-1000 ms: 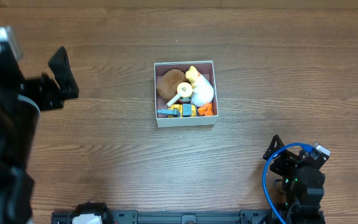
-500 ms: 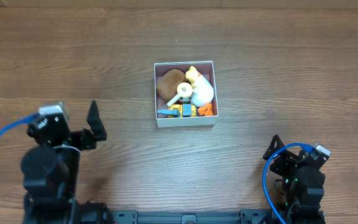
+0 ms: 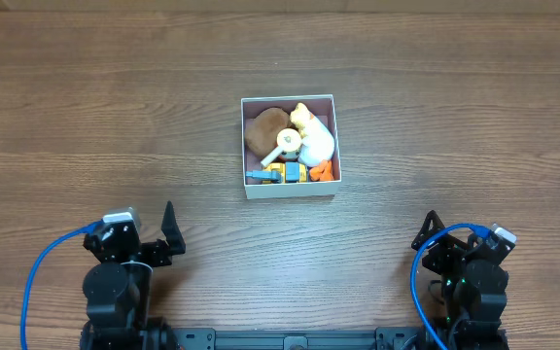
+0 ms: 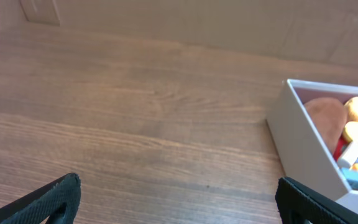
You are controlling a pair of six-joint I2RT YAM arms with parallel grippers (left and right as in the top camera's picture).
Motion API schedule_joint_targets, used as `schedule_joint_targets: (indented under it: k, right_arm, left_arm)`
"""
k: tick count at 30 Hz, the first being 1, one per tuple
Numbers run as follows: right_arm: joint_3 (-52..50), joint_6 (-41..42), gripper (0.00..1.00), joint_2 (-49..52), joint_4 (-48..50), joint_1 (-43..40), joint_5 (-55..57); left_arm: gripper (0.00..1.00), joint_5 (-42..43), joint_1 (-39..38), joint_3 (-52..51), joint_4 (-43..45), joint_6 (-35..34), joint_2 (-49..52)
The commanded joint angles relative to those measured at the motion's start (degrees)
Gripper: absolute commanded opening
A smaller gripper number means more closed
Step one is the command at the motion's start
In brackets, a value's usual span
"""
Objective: Pack container
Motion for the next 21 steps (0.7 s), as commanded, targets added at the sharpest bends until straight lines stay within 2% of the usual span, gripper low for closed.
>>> schedule_joint_targets:
  k: [1, 8, 21]
  right_arm:
    - [-1.05, 0.02, 1.0, -0.66, 0.33, -0.24, 0.2]
    - [-1.05, 0.02, 1.0, -0.66, 0.33, -0.24, 0.2]
    - [-1.05, 0.02, 1.0, -0.66, 0.31, -0.24, 0.17]
  left_arm:
    - [1.0, 0.52, 0.31, -3.74, 0.9, -0.59, -2.84]
    - [1.0, 0.5, 0.31, -7.37, 5.42, -0.57, -3.91]
    - [1.0, 0.46, 0.31, -7.45, 5.57, -0.52, -3.82]
